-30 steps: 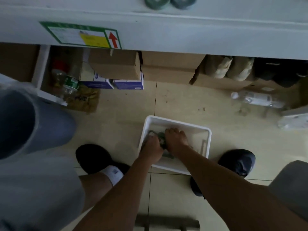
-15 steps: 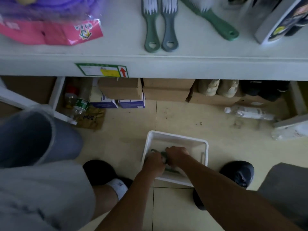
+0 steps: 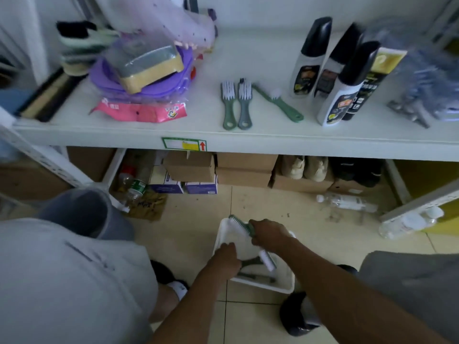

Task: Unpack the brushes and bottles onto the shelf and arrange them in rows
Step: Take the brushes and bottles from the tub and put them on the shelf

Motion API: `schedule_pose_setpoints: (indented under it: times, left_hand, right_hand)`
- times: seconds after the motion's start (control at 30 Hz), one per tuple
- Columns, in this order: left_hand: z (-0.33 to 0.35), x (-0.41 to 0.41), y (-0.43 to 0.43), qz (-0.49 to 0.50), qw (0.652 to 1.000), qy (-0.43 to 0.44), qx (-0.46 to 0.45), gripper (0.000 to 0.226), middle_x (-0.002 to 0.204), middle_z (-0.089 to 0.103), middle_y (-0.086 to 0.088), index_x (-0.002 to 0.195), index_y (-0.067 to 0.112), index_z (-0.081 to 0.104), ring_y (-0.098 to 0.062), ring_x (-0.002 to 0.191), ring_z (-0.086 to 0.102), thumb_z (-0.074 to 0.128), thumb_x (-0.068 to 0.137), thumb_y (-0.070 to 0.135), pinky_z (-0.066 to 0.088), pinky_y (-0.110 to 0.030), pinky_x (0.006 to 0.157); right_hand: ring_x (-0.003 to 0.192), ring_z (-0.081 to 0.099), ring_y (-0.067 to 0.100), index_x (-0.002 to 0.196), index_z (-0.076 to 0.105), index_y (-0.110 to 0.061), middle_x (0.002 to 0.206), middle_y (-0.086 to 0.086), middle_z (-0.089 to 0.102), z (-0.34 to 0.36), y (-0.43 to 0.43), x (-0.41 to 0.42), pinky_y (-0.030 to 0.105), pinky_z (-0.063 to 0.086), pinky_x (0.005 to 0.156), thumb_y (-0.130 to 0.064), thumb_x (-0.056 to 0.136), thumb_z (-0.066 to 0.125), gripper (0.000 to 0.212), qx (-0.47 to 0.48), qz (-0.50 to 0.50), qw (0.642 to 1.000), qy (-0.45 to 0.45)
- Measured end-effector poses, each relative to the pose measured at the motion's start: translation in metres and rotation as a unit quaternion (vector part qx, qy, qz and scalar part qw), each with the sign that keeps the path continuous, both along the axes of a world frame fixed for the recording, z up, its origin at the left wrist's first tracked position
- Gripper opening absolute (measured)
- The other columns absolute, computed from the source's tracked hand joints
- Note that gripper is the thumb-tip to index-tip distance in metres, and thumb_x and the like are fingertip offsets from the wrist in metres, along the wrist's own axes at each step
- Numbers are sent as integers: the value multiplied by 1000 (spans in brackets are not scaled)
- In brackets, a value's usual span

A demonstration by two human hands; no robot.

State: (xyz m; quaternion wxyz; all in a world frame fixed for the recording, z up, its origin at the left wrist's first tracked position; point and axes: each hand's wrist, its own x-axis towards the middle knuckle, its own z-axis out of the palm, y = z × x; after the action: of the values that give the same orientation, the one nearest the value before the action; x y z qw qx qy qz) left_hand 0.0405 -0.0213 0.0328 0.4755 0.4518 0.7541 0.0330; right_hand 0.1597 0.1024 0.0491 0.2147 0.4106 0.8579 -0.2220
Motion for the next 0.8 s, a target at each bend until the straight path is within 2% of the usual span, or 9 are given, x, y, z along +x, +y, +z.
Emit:
schedule_pose_setpoints:
  times: [0.07,0.17,0.27,0.37,0.5,0.57,0.63,0.7,0.8]
  left_hand:
    - [17,-6,-3,2,1000,-6,27,44,139,43,-15,141,8,44,-29,124,50,46,97,7,47,-32,97]
    - [44,-16,-4,41,994,-6,103,40,138,48,-9,131,14,54,-24,122,51,45,94,1,46,-28,97]
    - [82,-23,1,83,977,7,195,37,121,57,-3,117,20,60,-19,107,57,43,93,-2,49,-30,92]
    - [120,-34,8,81,952,23,294,33,106,63,5,105,29,62,-13,97,62,48,94,1,52,-29,86]
    - [172,-53,24,75,912,54,400,31,98,63,11,111,25,67,-6,90,61,54,95,3,46,-23,76]
    - [196,-63,35,58,891,71,445,28,96,64,9,108,20,69,-7,85,60,54,95,1,46,-21,74]
    - [217,-73,46,35,875,107,471,25,99,66,9,104,21,67,-8,89,63,53,95,3,48,-23,76]
    - [237,-83,58,10,865,125,485,25,103,65,12,105,22,64,-7,93,64,51,95,3,48,-20,77]
    - [263,-95,75,-33,855,152,495,21,105,62,13,112,20,61,1,79,59,49,99,8,40,-11,66]
  right_hand:
    - [97,66,27,120,54,-21,109,7,69,25,1,4,30,46,70,-31,85,61,37,18,-7,1000,19]
    - [93,67,28,121,54,-21,107,7,69,62,2,6,34,52,73,-32,84,62,39,39,-12,998,37]
    - [88,67,27,116,55,-18,103,8,70,105,4,2,35,54,73,-31,83,62,36,66,-4,995,68]
    - [79,62,25,100,56,-19,89,5,65,156,6,-6,33,51,68,-29,83,63,21,76,4,990,119]
    - [76,62,25,86,55,-14,84,6,65,221,15,-17,36,53,68,-33,85,63,21,86,21,983,162]
    - [72,60,20,81,54,-14,80,3,62,256,24,-24,30,48,61,-33,90,60,22,90,26,984,155]
    - [71,58,17,81,56,-12,79,1,60,292,38,-33,25,41,58,-30,94,56,22,104,27,982,157]
    - [74,57,18,82,55,-12,80,1,59,322,55,-43,25,41,62,-31,98,53,25,133,32,979,152]
    - [68,56,14,79,53,-17,79,1,59,347,81,-63,26,42,60,-37,98,53,27,173,42,978,110]
